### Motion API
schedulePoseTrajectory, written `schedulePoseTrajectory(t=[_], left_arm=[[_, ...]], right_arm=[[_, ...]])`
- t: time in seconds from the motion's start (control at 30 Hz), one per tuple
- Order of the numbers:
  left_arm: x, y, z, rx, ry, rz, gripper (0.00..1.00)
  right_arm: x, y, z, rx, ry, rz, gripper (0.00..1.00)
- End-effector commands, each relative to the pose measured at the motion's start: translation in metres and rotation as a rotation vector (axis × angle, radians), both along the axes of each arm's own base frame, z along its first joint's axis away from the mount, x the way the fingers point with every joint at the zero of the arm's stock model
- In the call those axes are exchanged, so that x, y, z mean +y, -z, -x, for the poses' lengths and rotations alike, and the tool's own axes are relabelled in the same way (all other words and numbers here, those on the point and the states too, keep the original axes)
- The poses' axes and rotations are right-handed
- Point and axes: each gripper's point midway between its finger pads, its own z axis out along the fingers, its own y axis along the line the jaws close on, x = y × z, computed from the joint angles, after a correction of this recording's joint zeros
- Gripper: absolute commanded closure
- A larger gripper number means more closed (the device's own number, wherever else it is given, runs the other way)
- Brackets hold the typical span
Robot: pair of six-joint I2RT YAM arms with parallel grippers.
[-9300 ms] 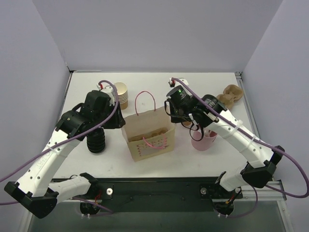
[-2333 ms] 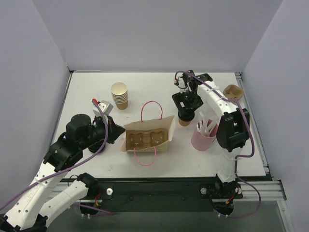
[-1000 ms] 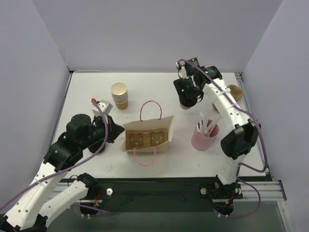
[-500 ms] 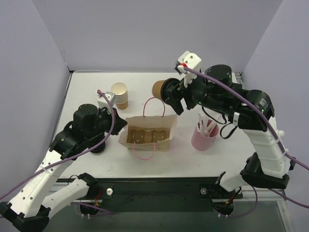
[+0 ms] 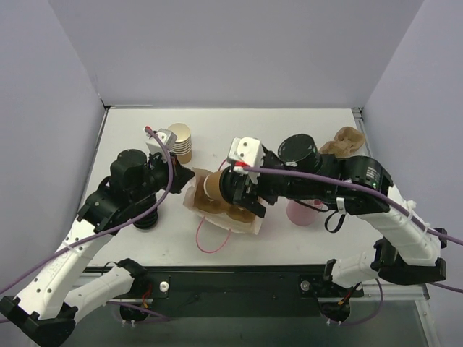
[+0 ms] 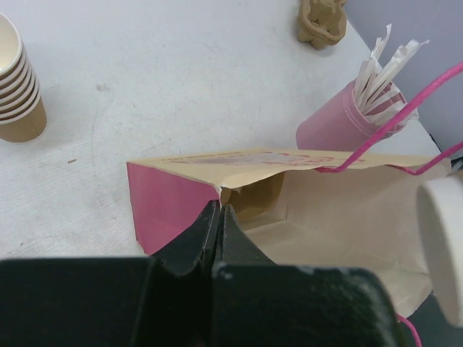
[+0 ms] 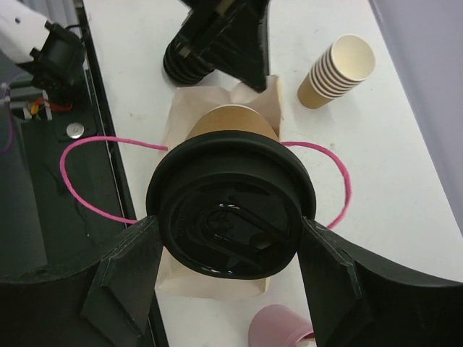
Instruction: Pack the takeout coffee
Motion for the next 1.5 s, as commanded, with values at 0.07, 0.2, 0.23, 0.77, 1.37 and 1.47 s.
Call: schedulePoseTrajectory(t=[0.07,0.2,0.23,0.77,1.37,1.47], left_arm=[[-0.003,-0.04,-0.005,-0.125,0.004,0.066,1.0],[-0.001,-0.038,-0.002,-0.121,0.003,0.068,1.0],[0.001,-0.039,-0.001,-0.117,-0.003,0.067,0.98],[0.045,-0.004,0.031,-0.001,-0.126,-0.021,0.44],[0.066,0.032,-0.006,0.089,-0.204,-0.205,0.38],[0.061,0.031,-0.002,0.084,-0.167,-0.179,0.38]], right_arm=[[0.012,0.039,0.003,-0.06,-0.04,0.156,0.5],[0.015,0.065,-0.001,-0.082,-0.01,0.261,0.52],[0.015,0.07,-0.002,-0.084,0.0,0.276,0.52],[0.004,0.122,-0.007,-0.039,0.078,0.409,0.54],[-0.006,0.131,-0.007,-0.013,0.122,0.435,0.54],[-0.006,0.134,-0.008,-0.009,0.127,0.443,0.54]])
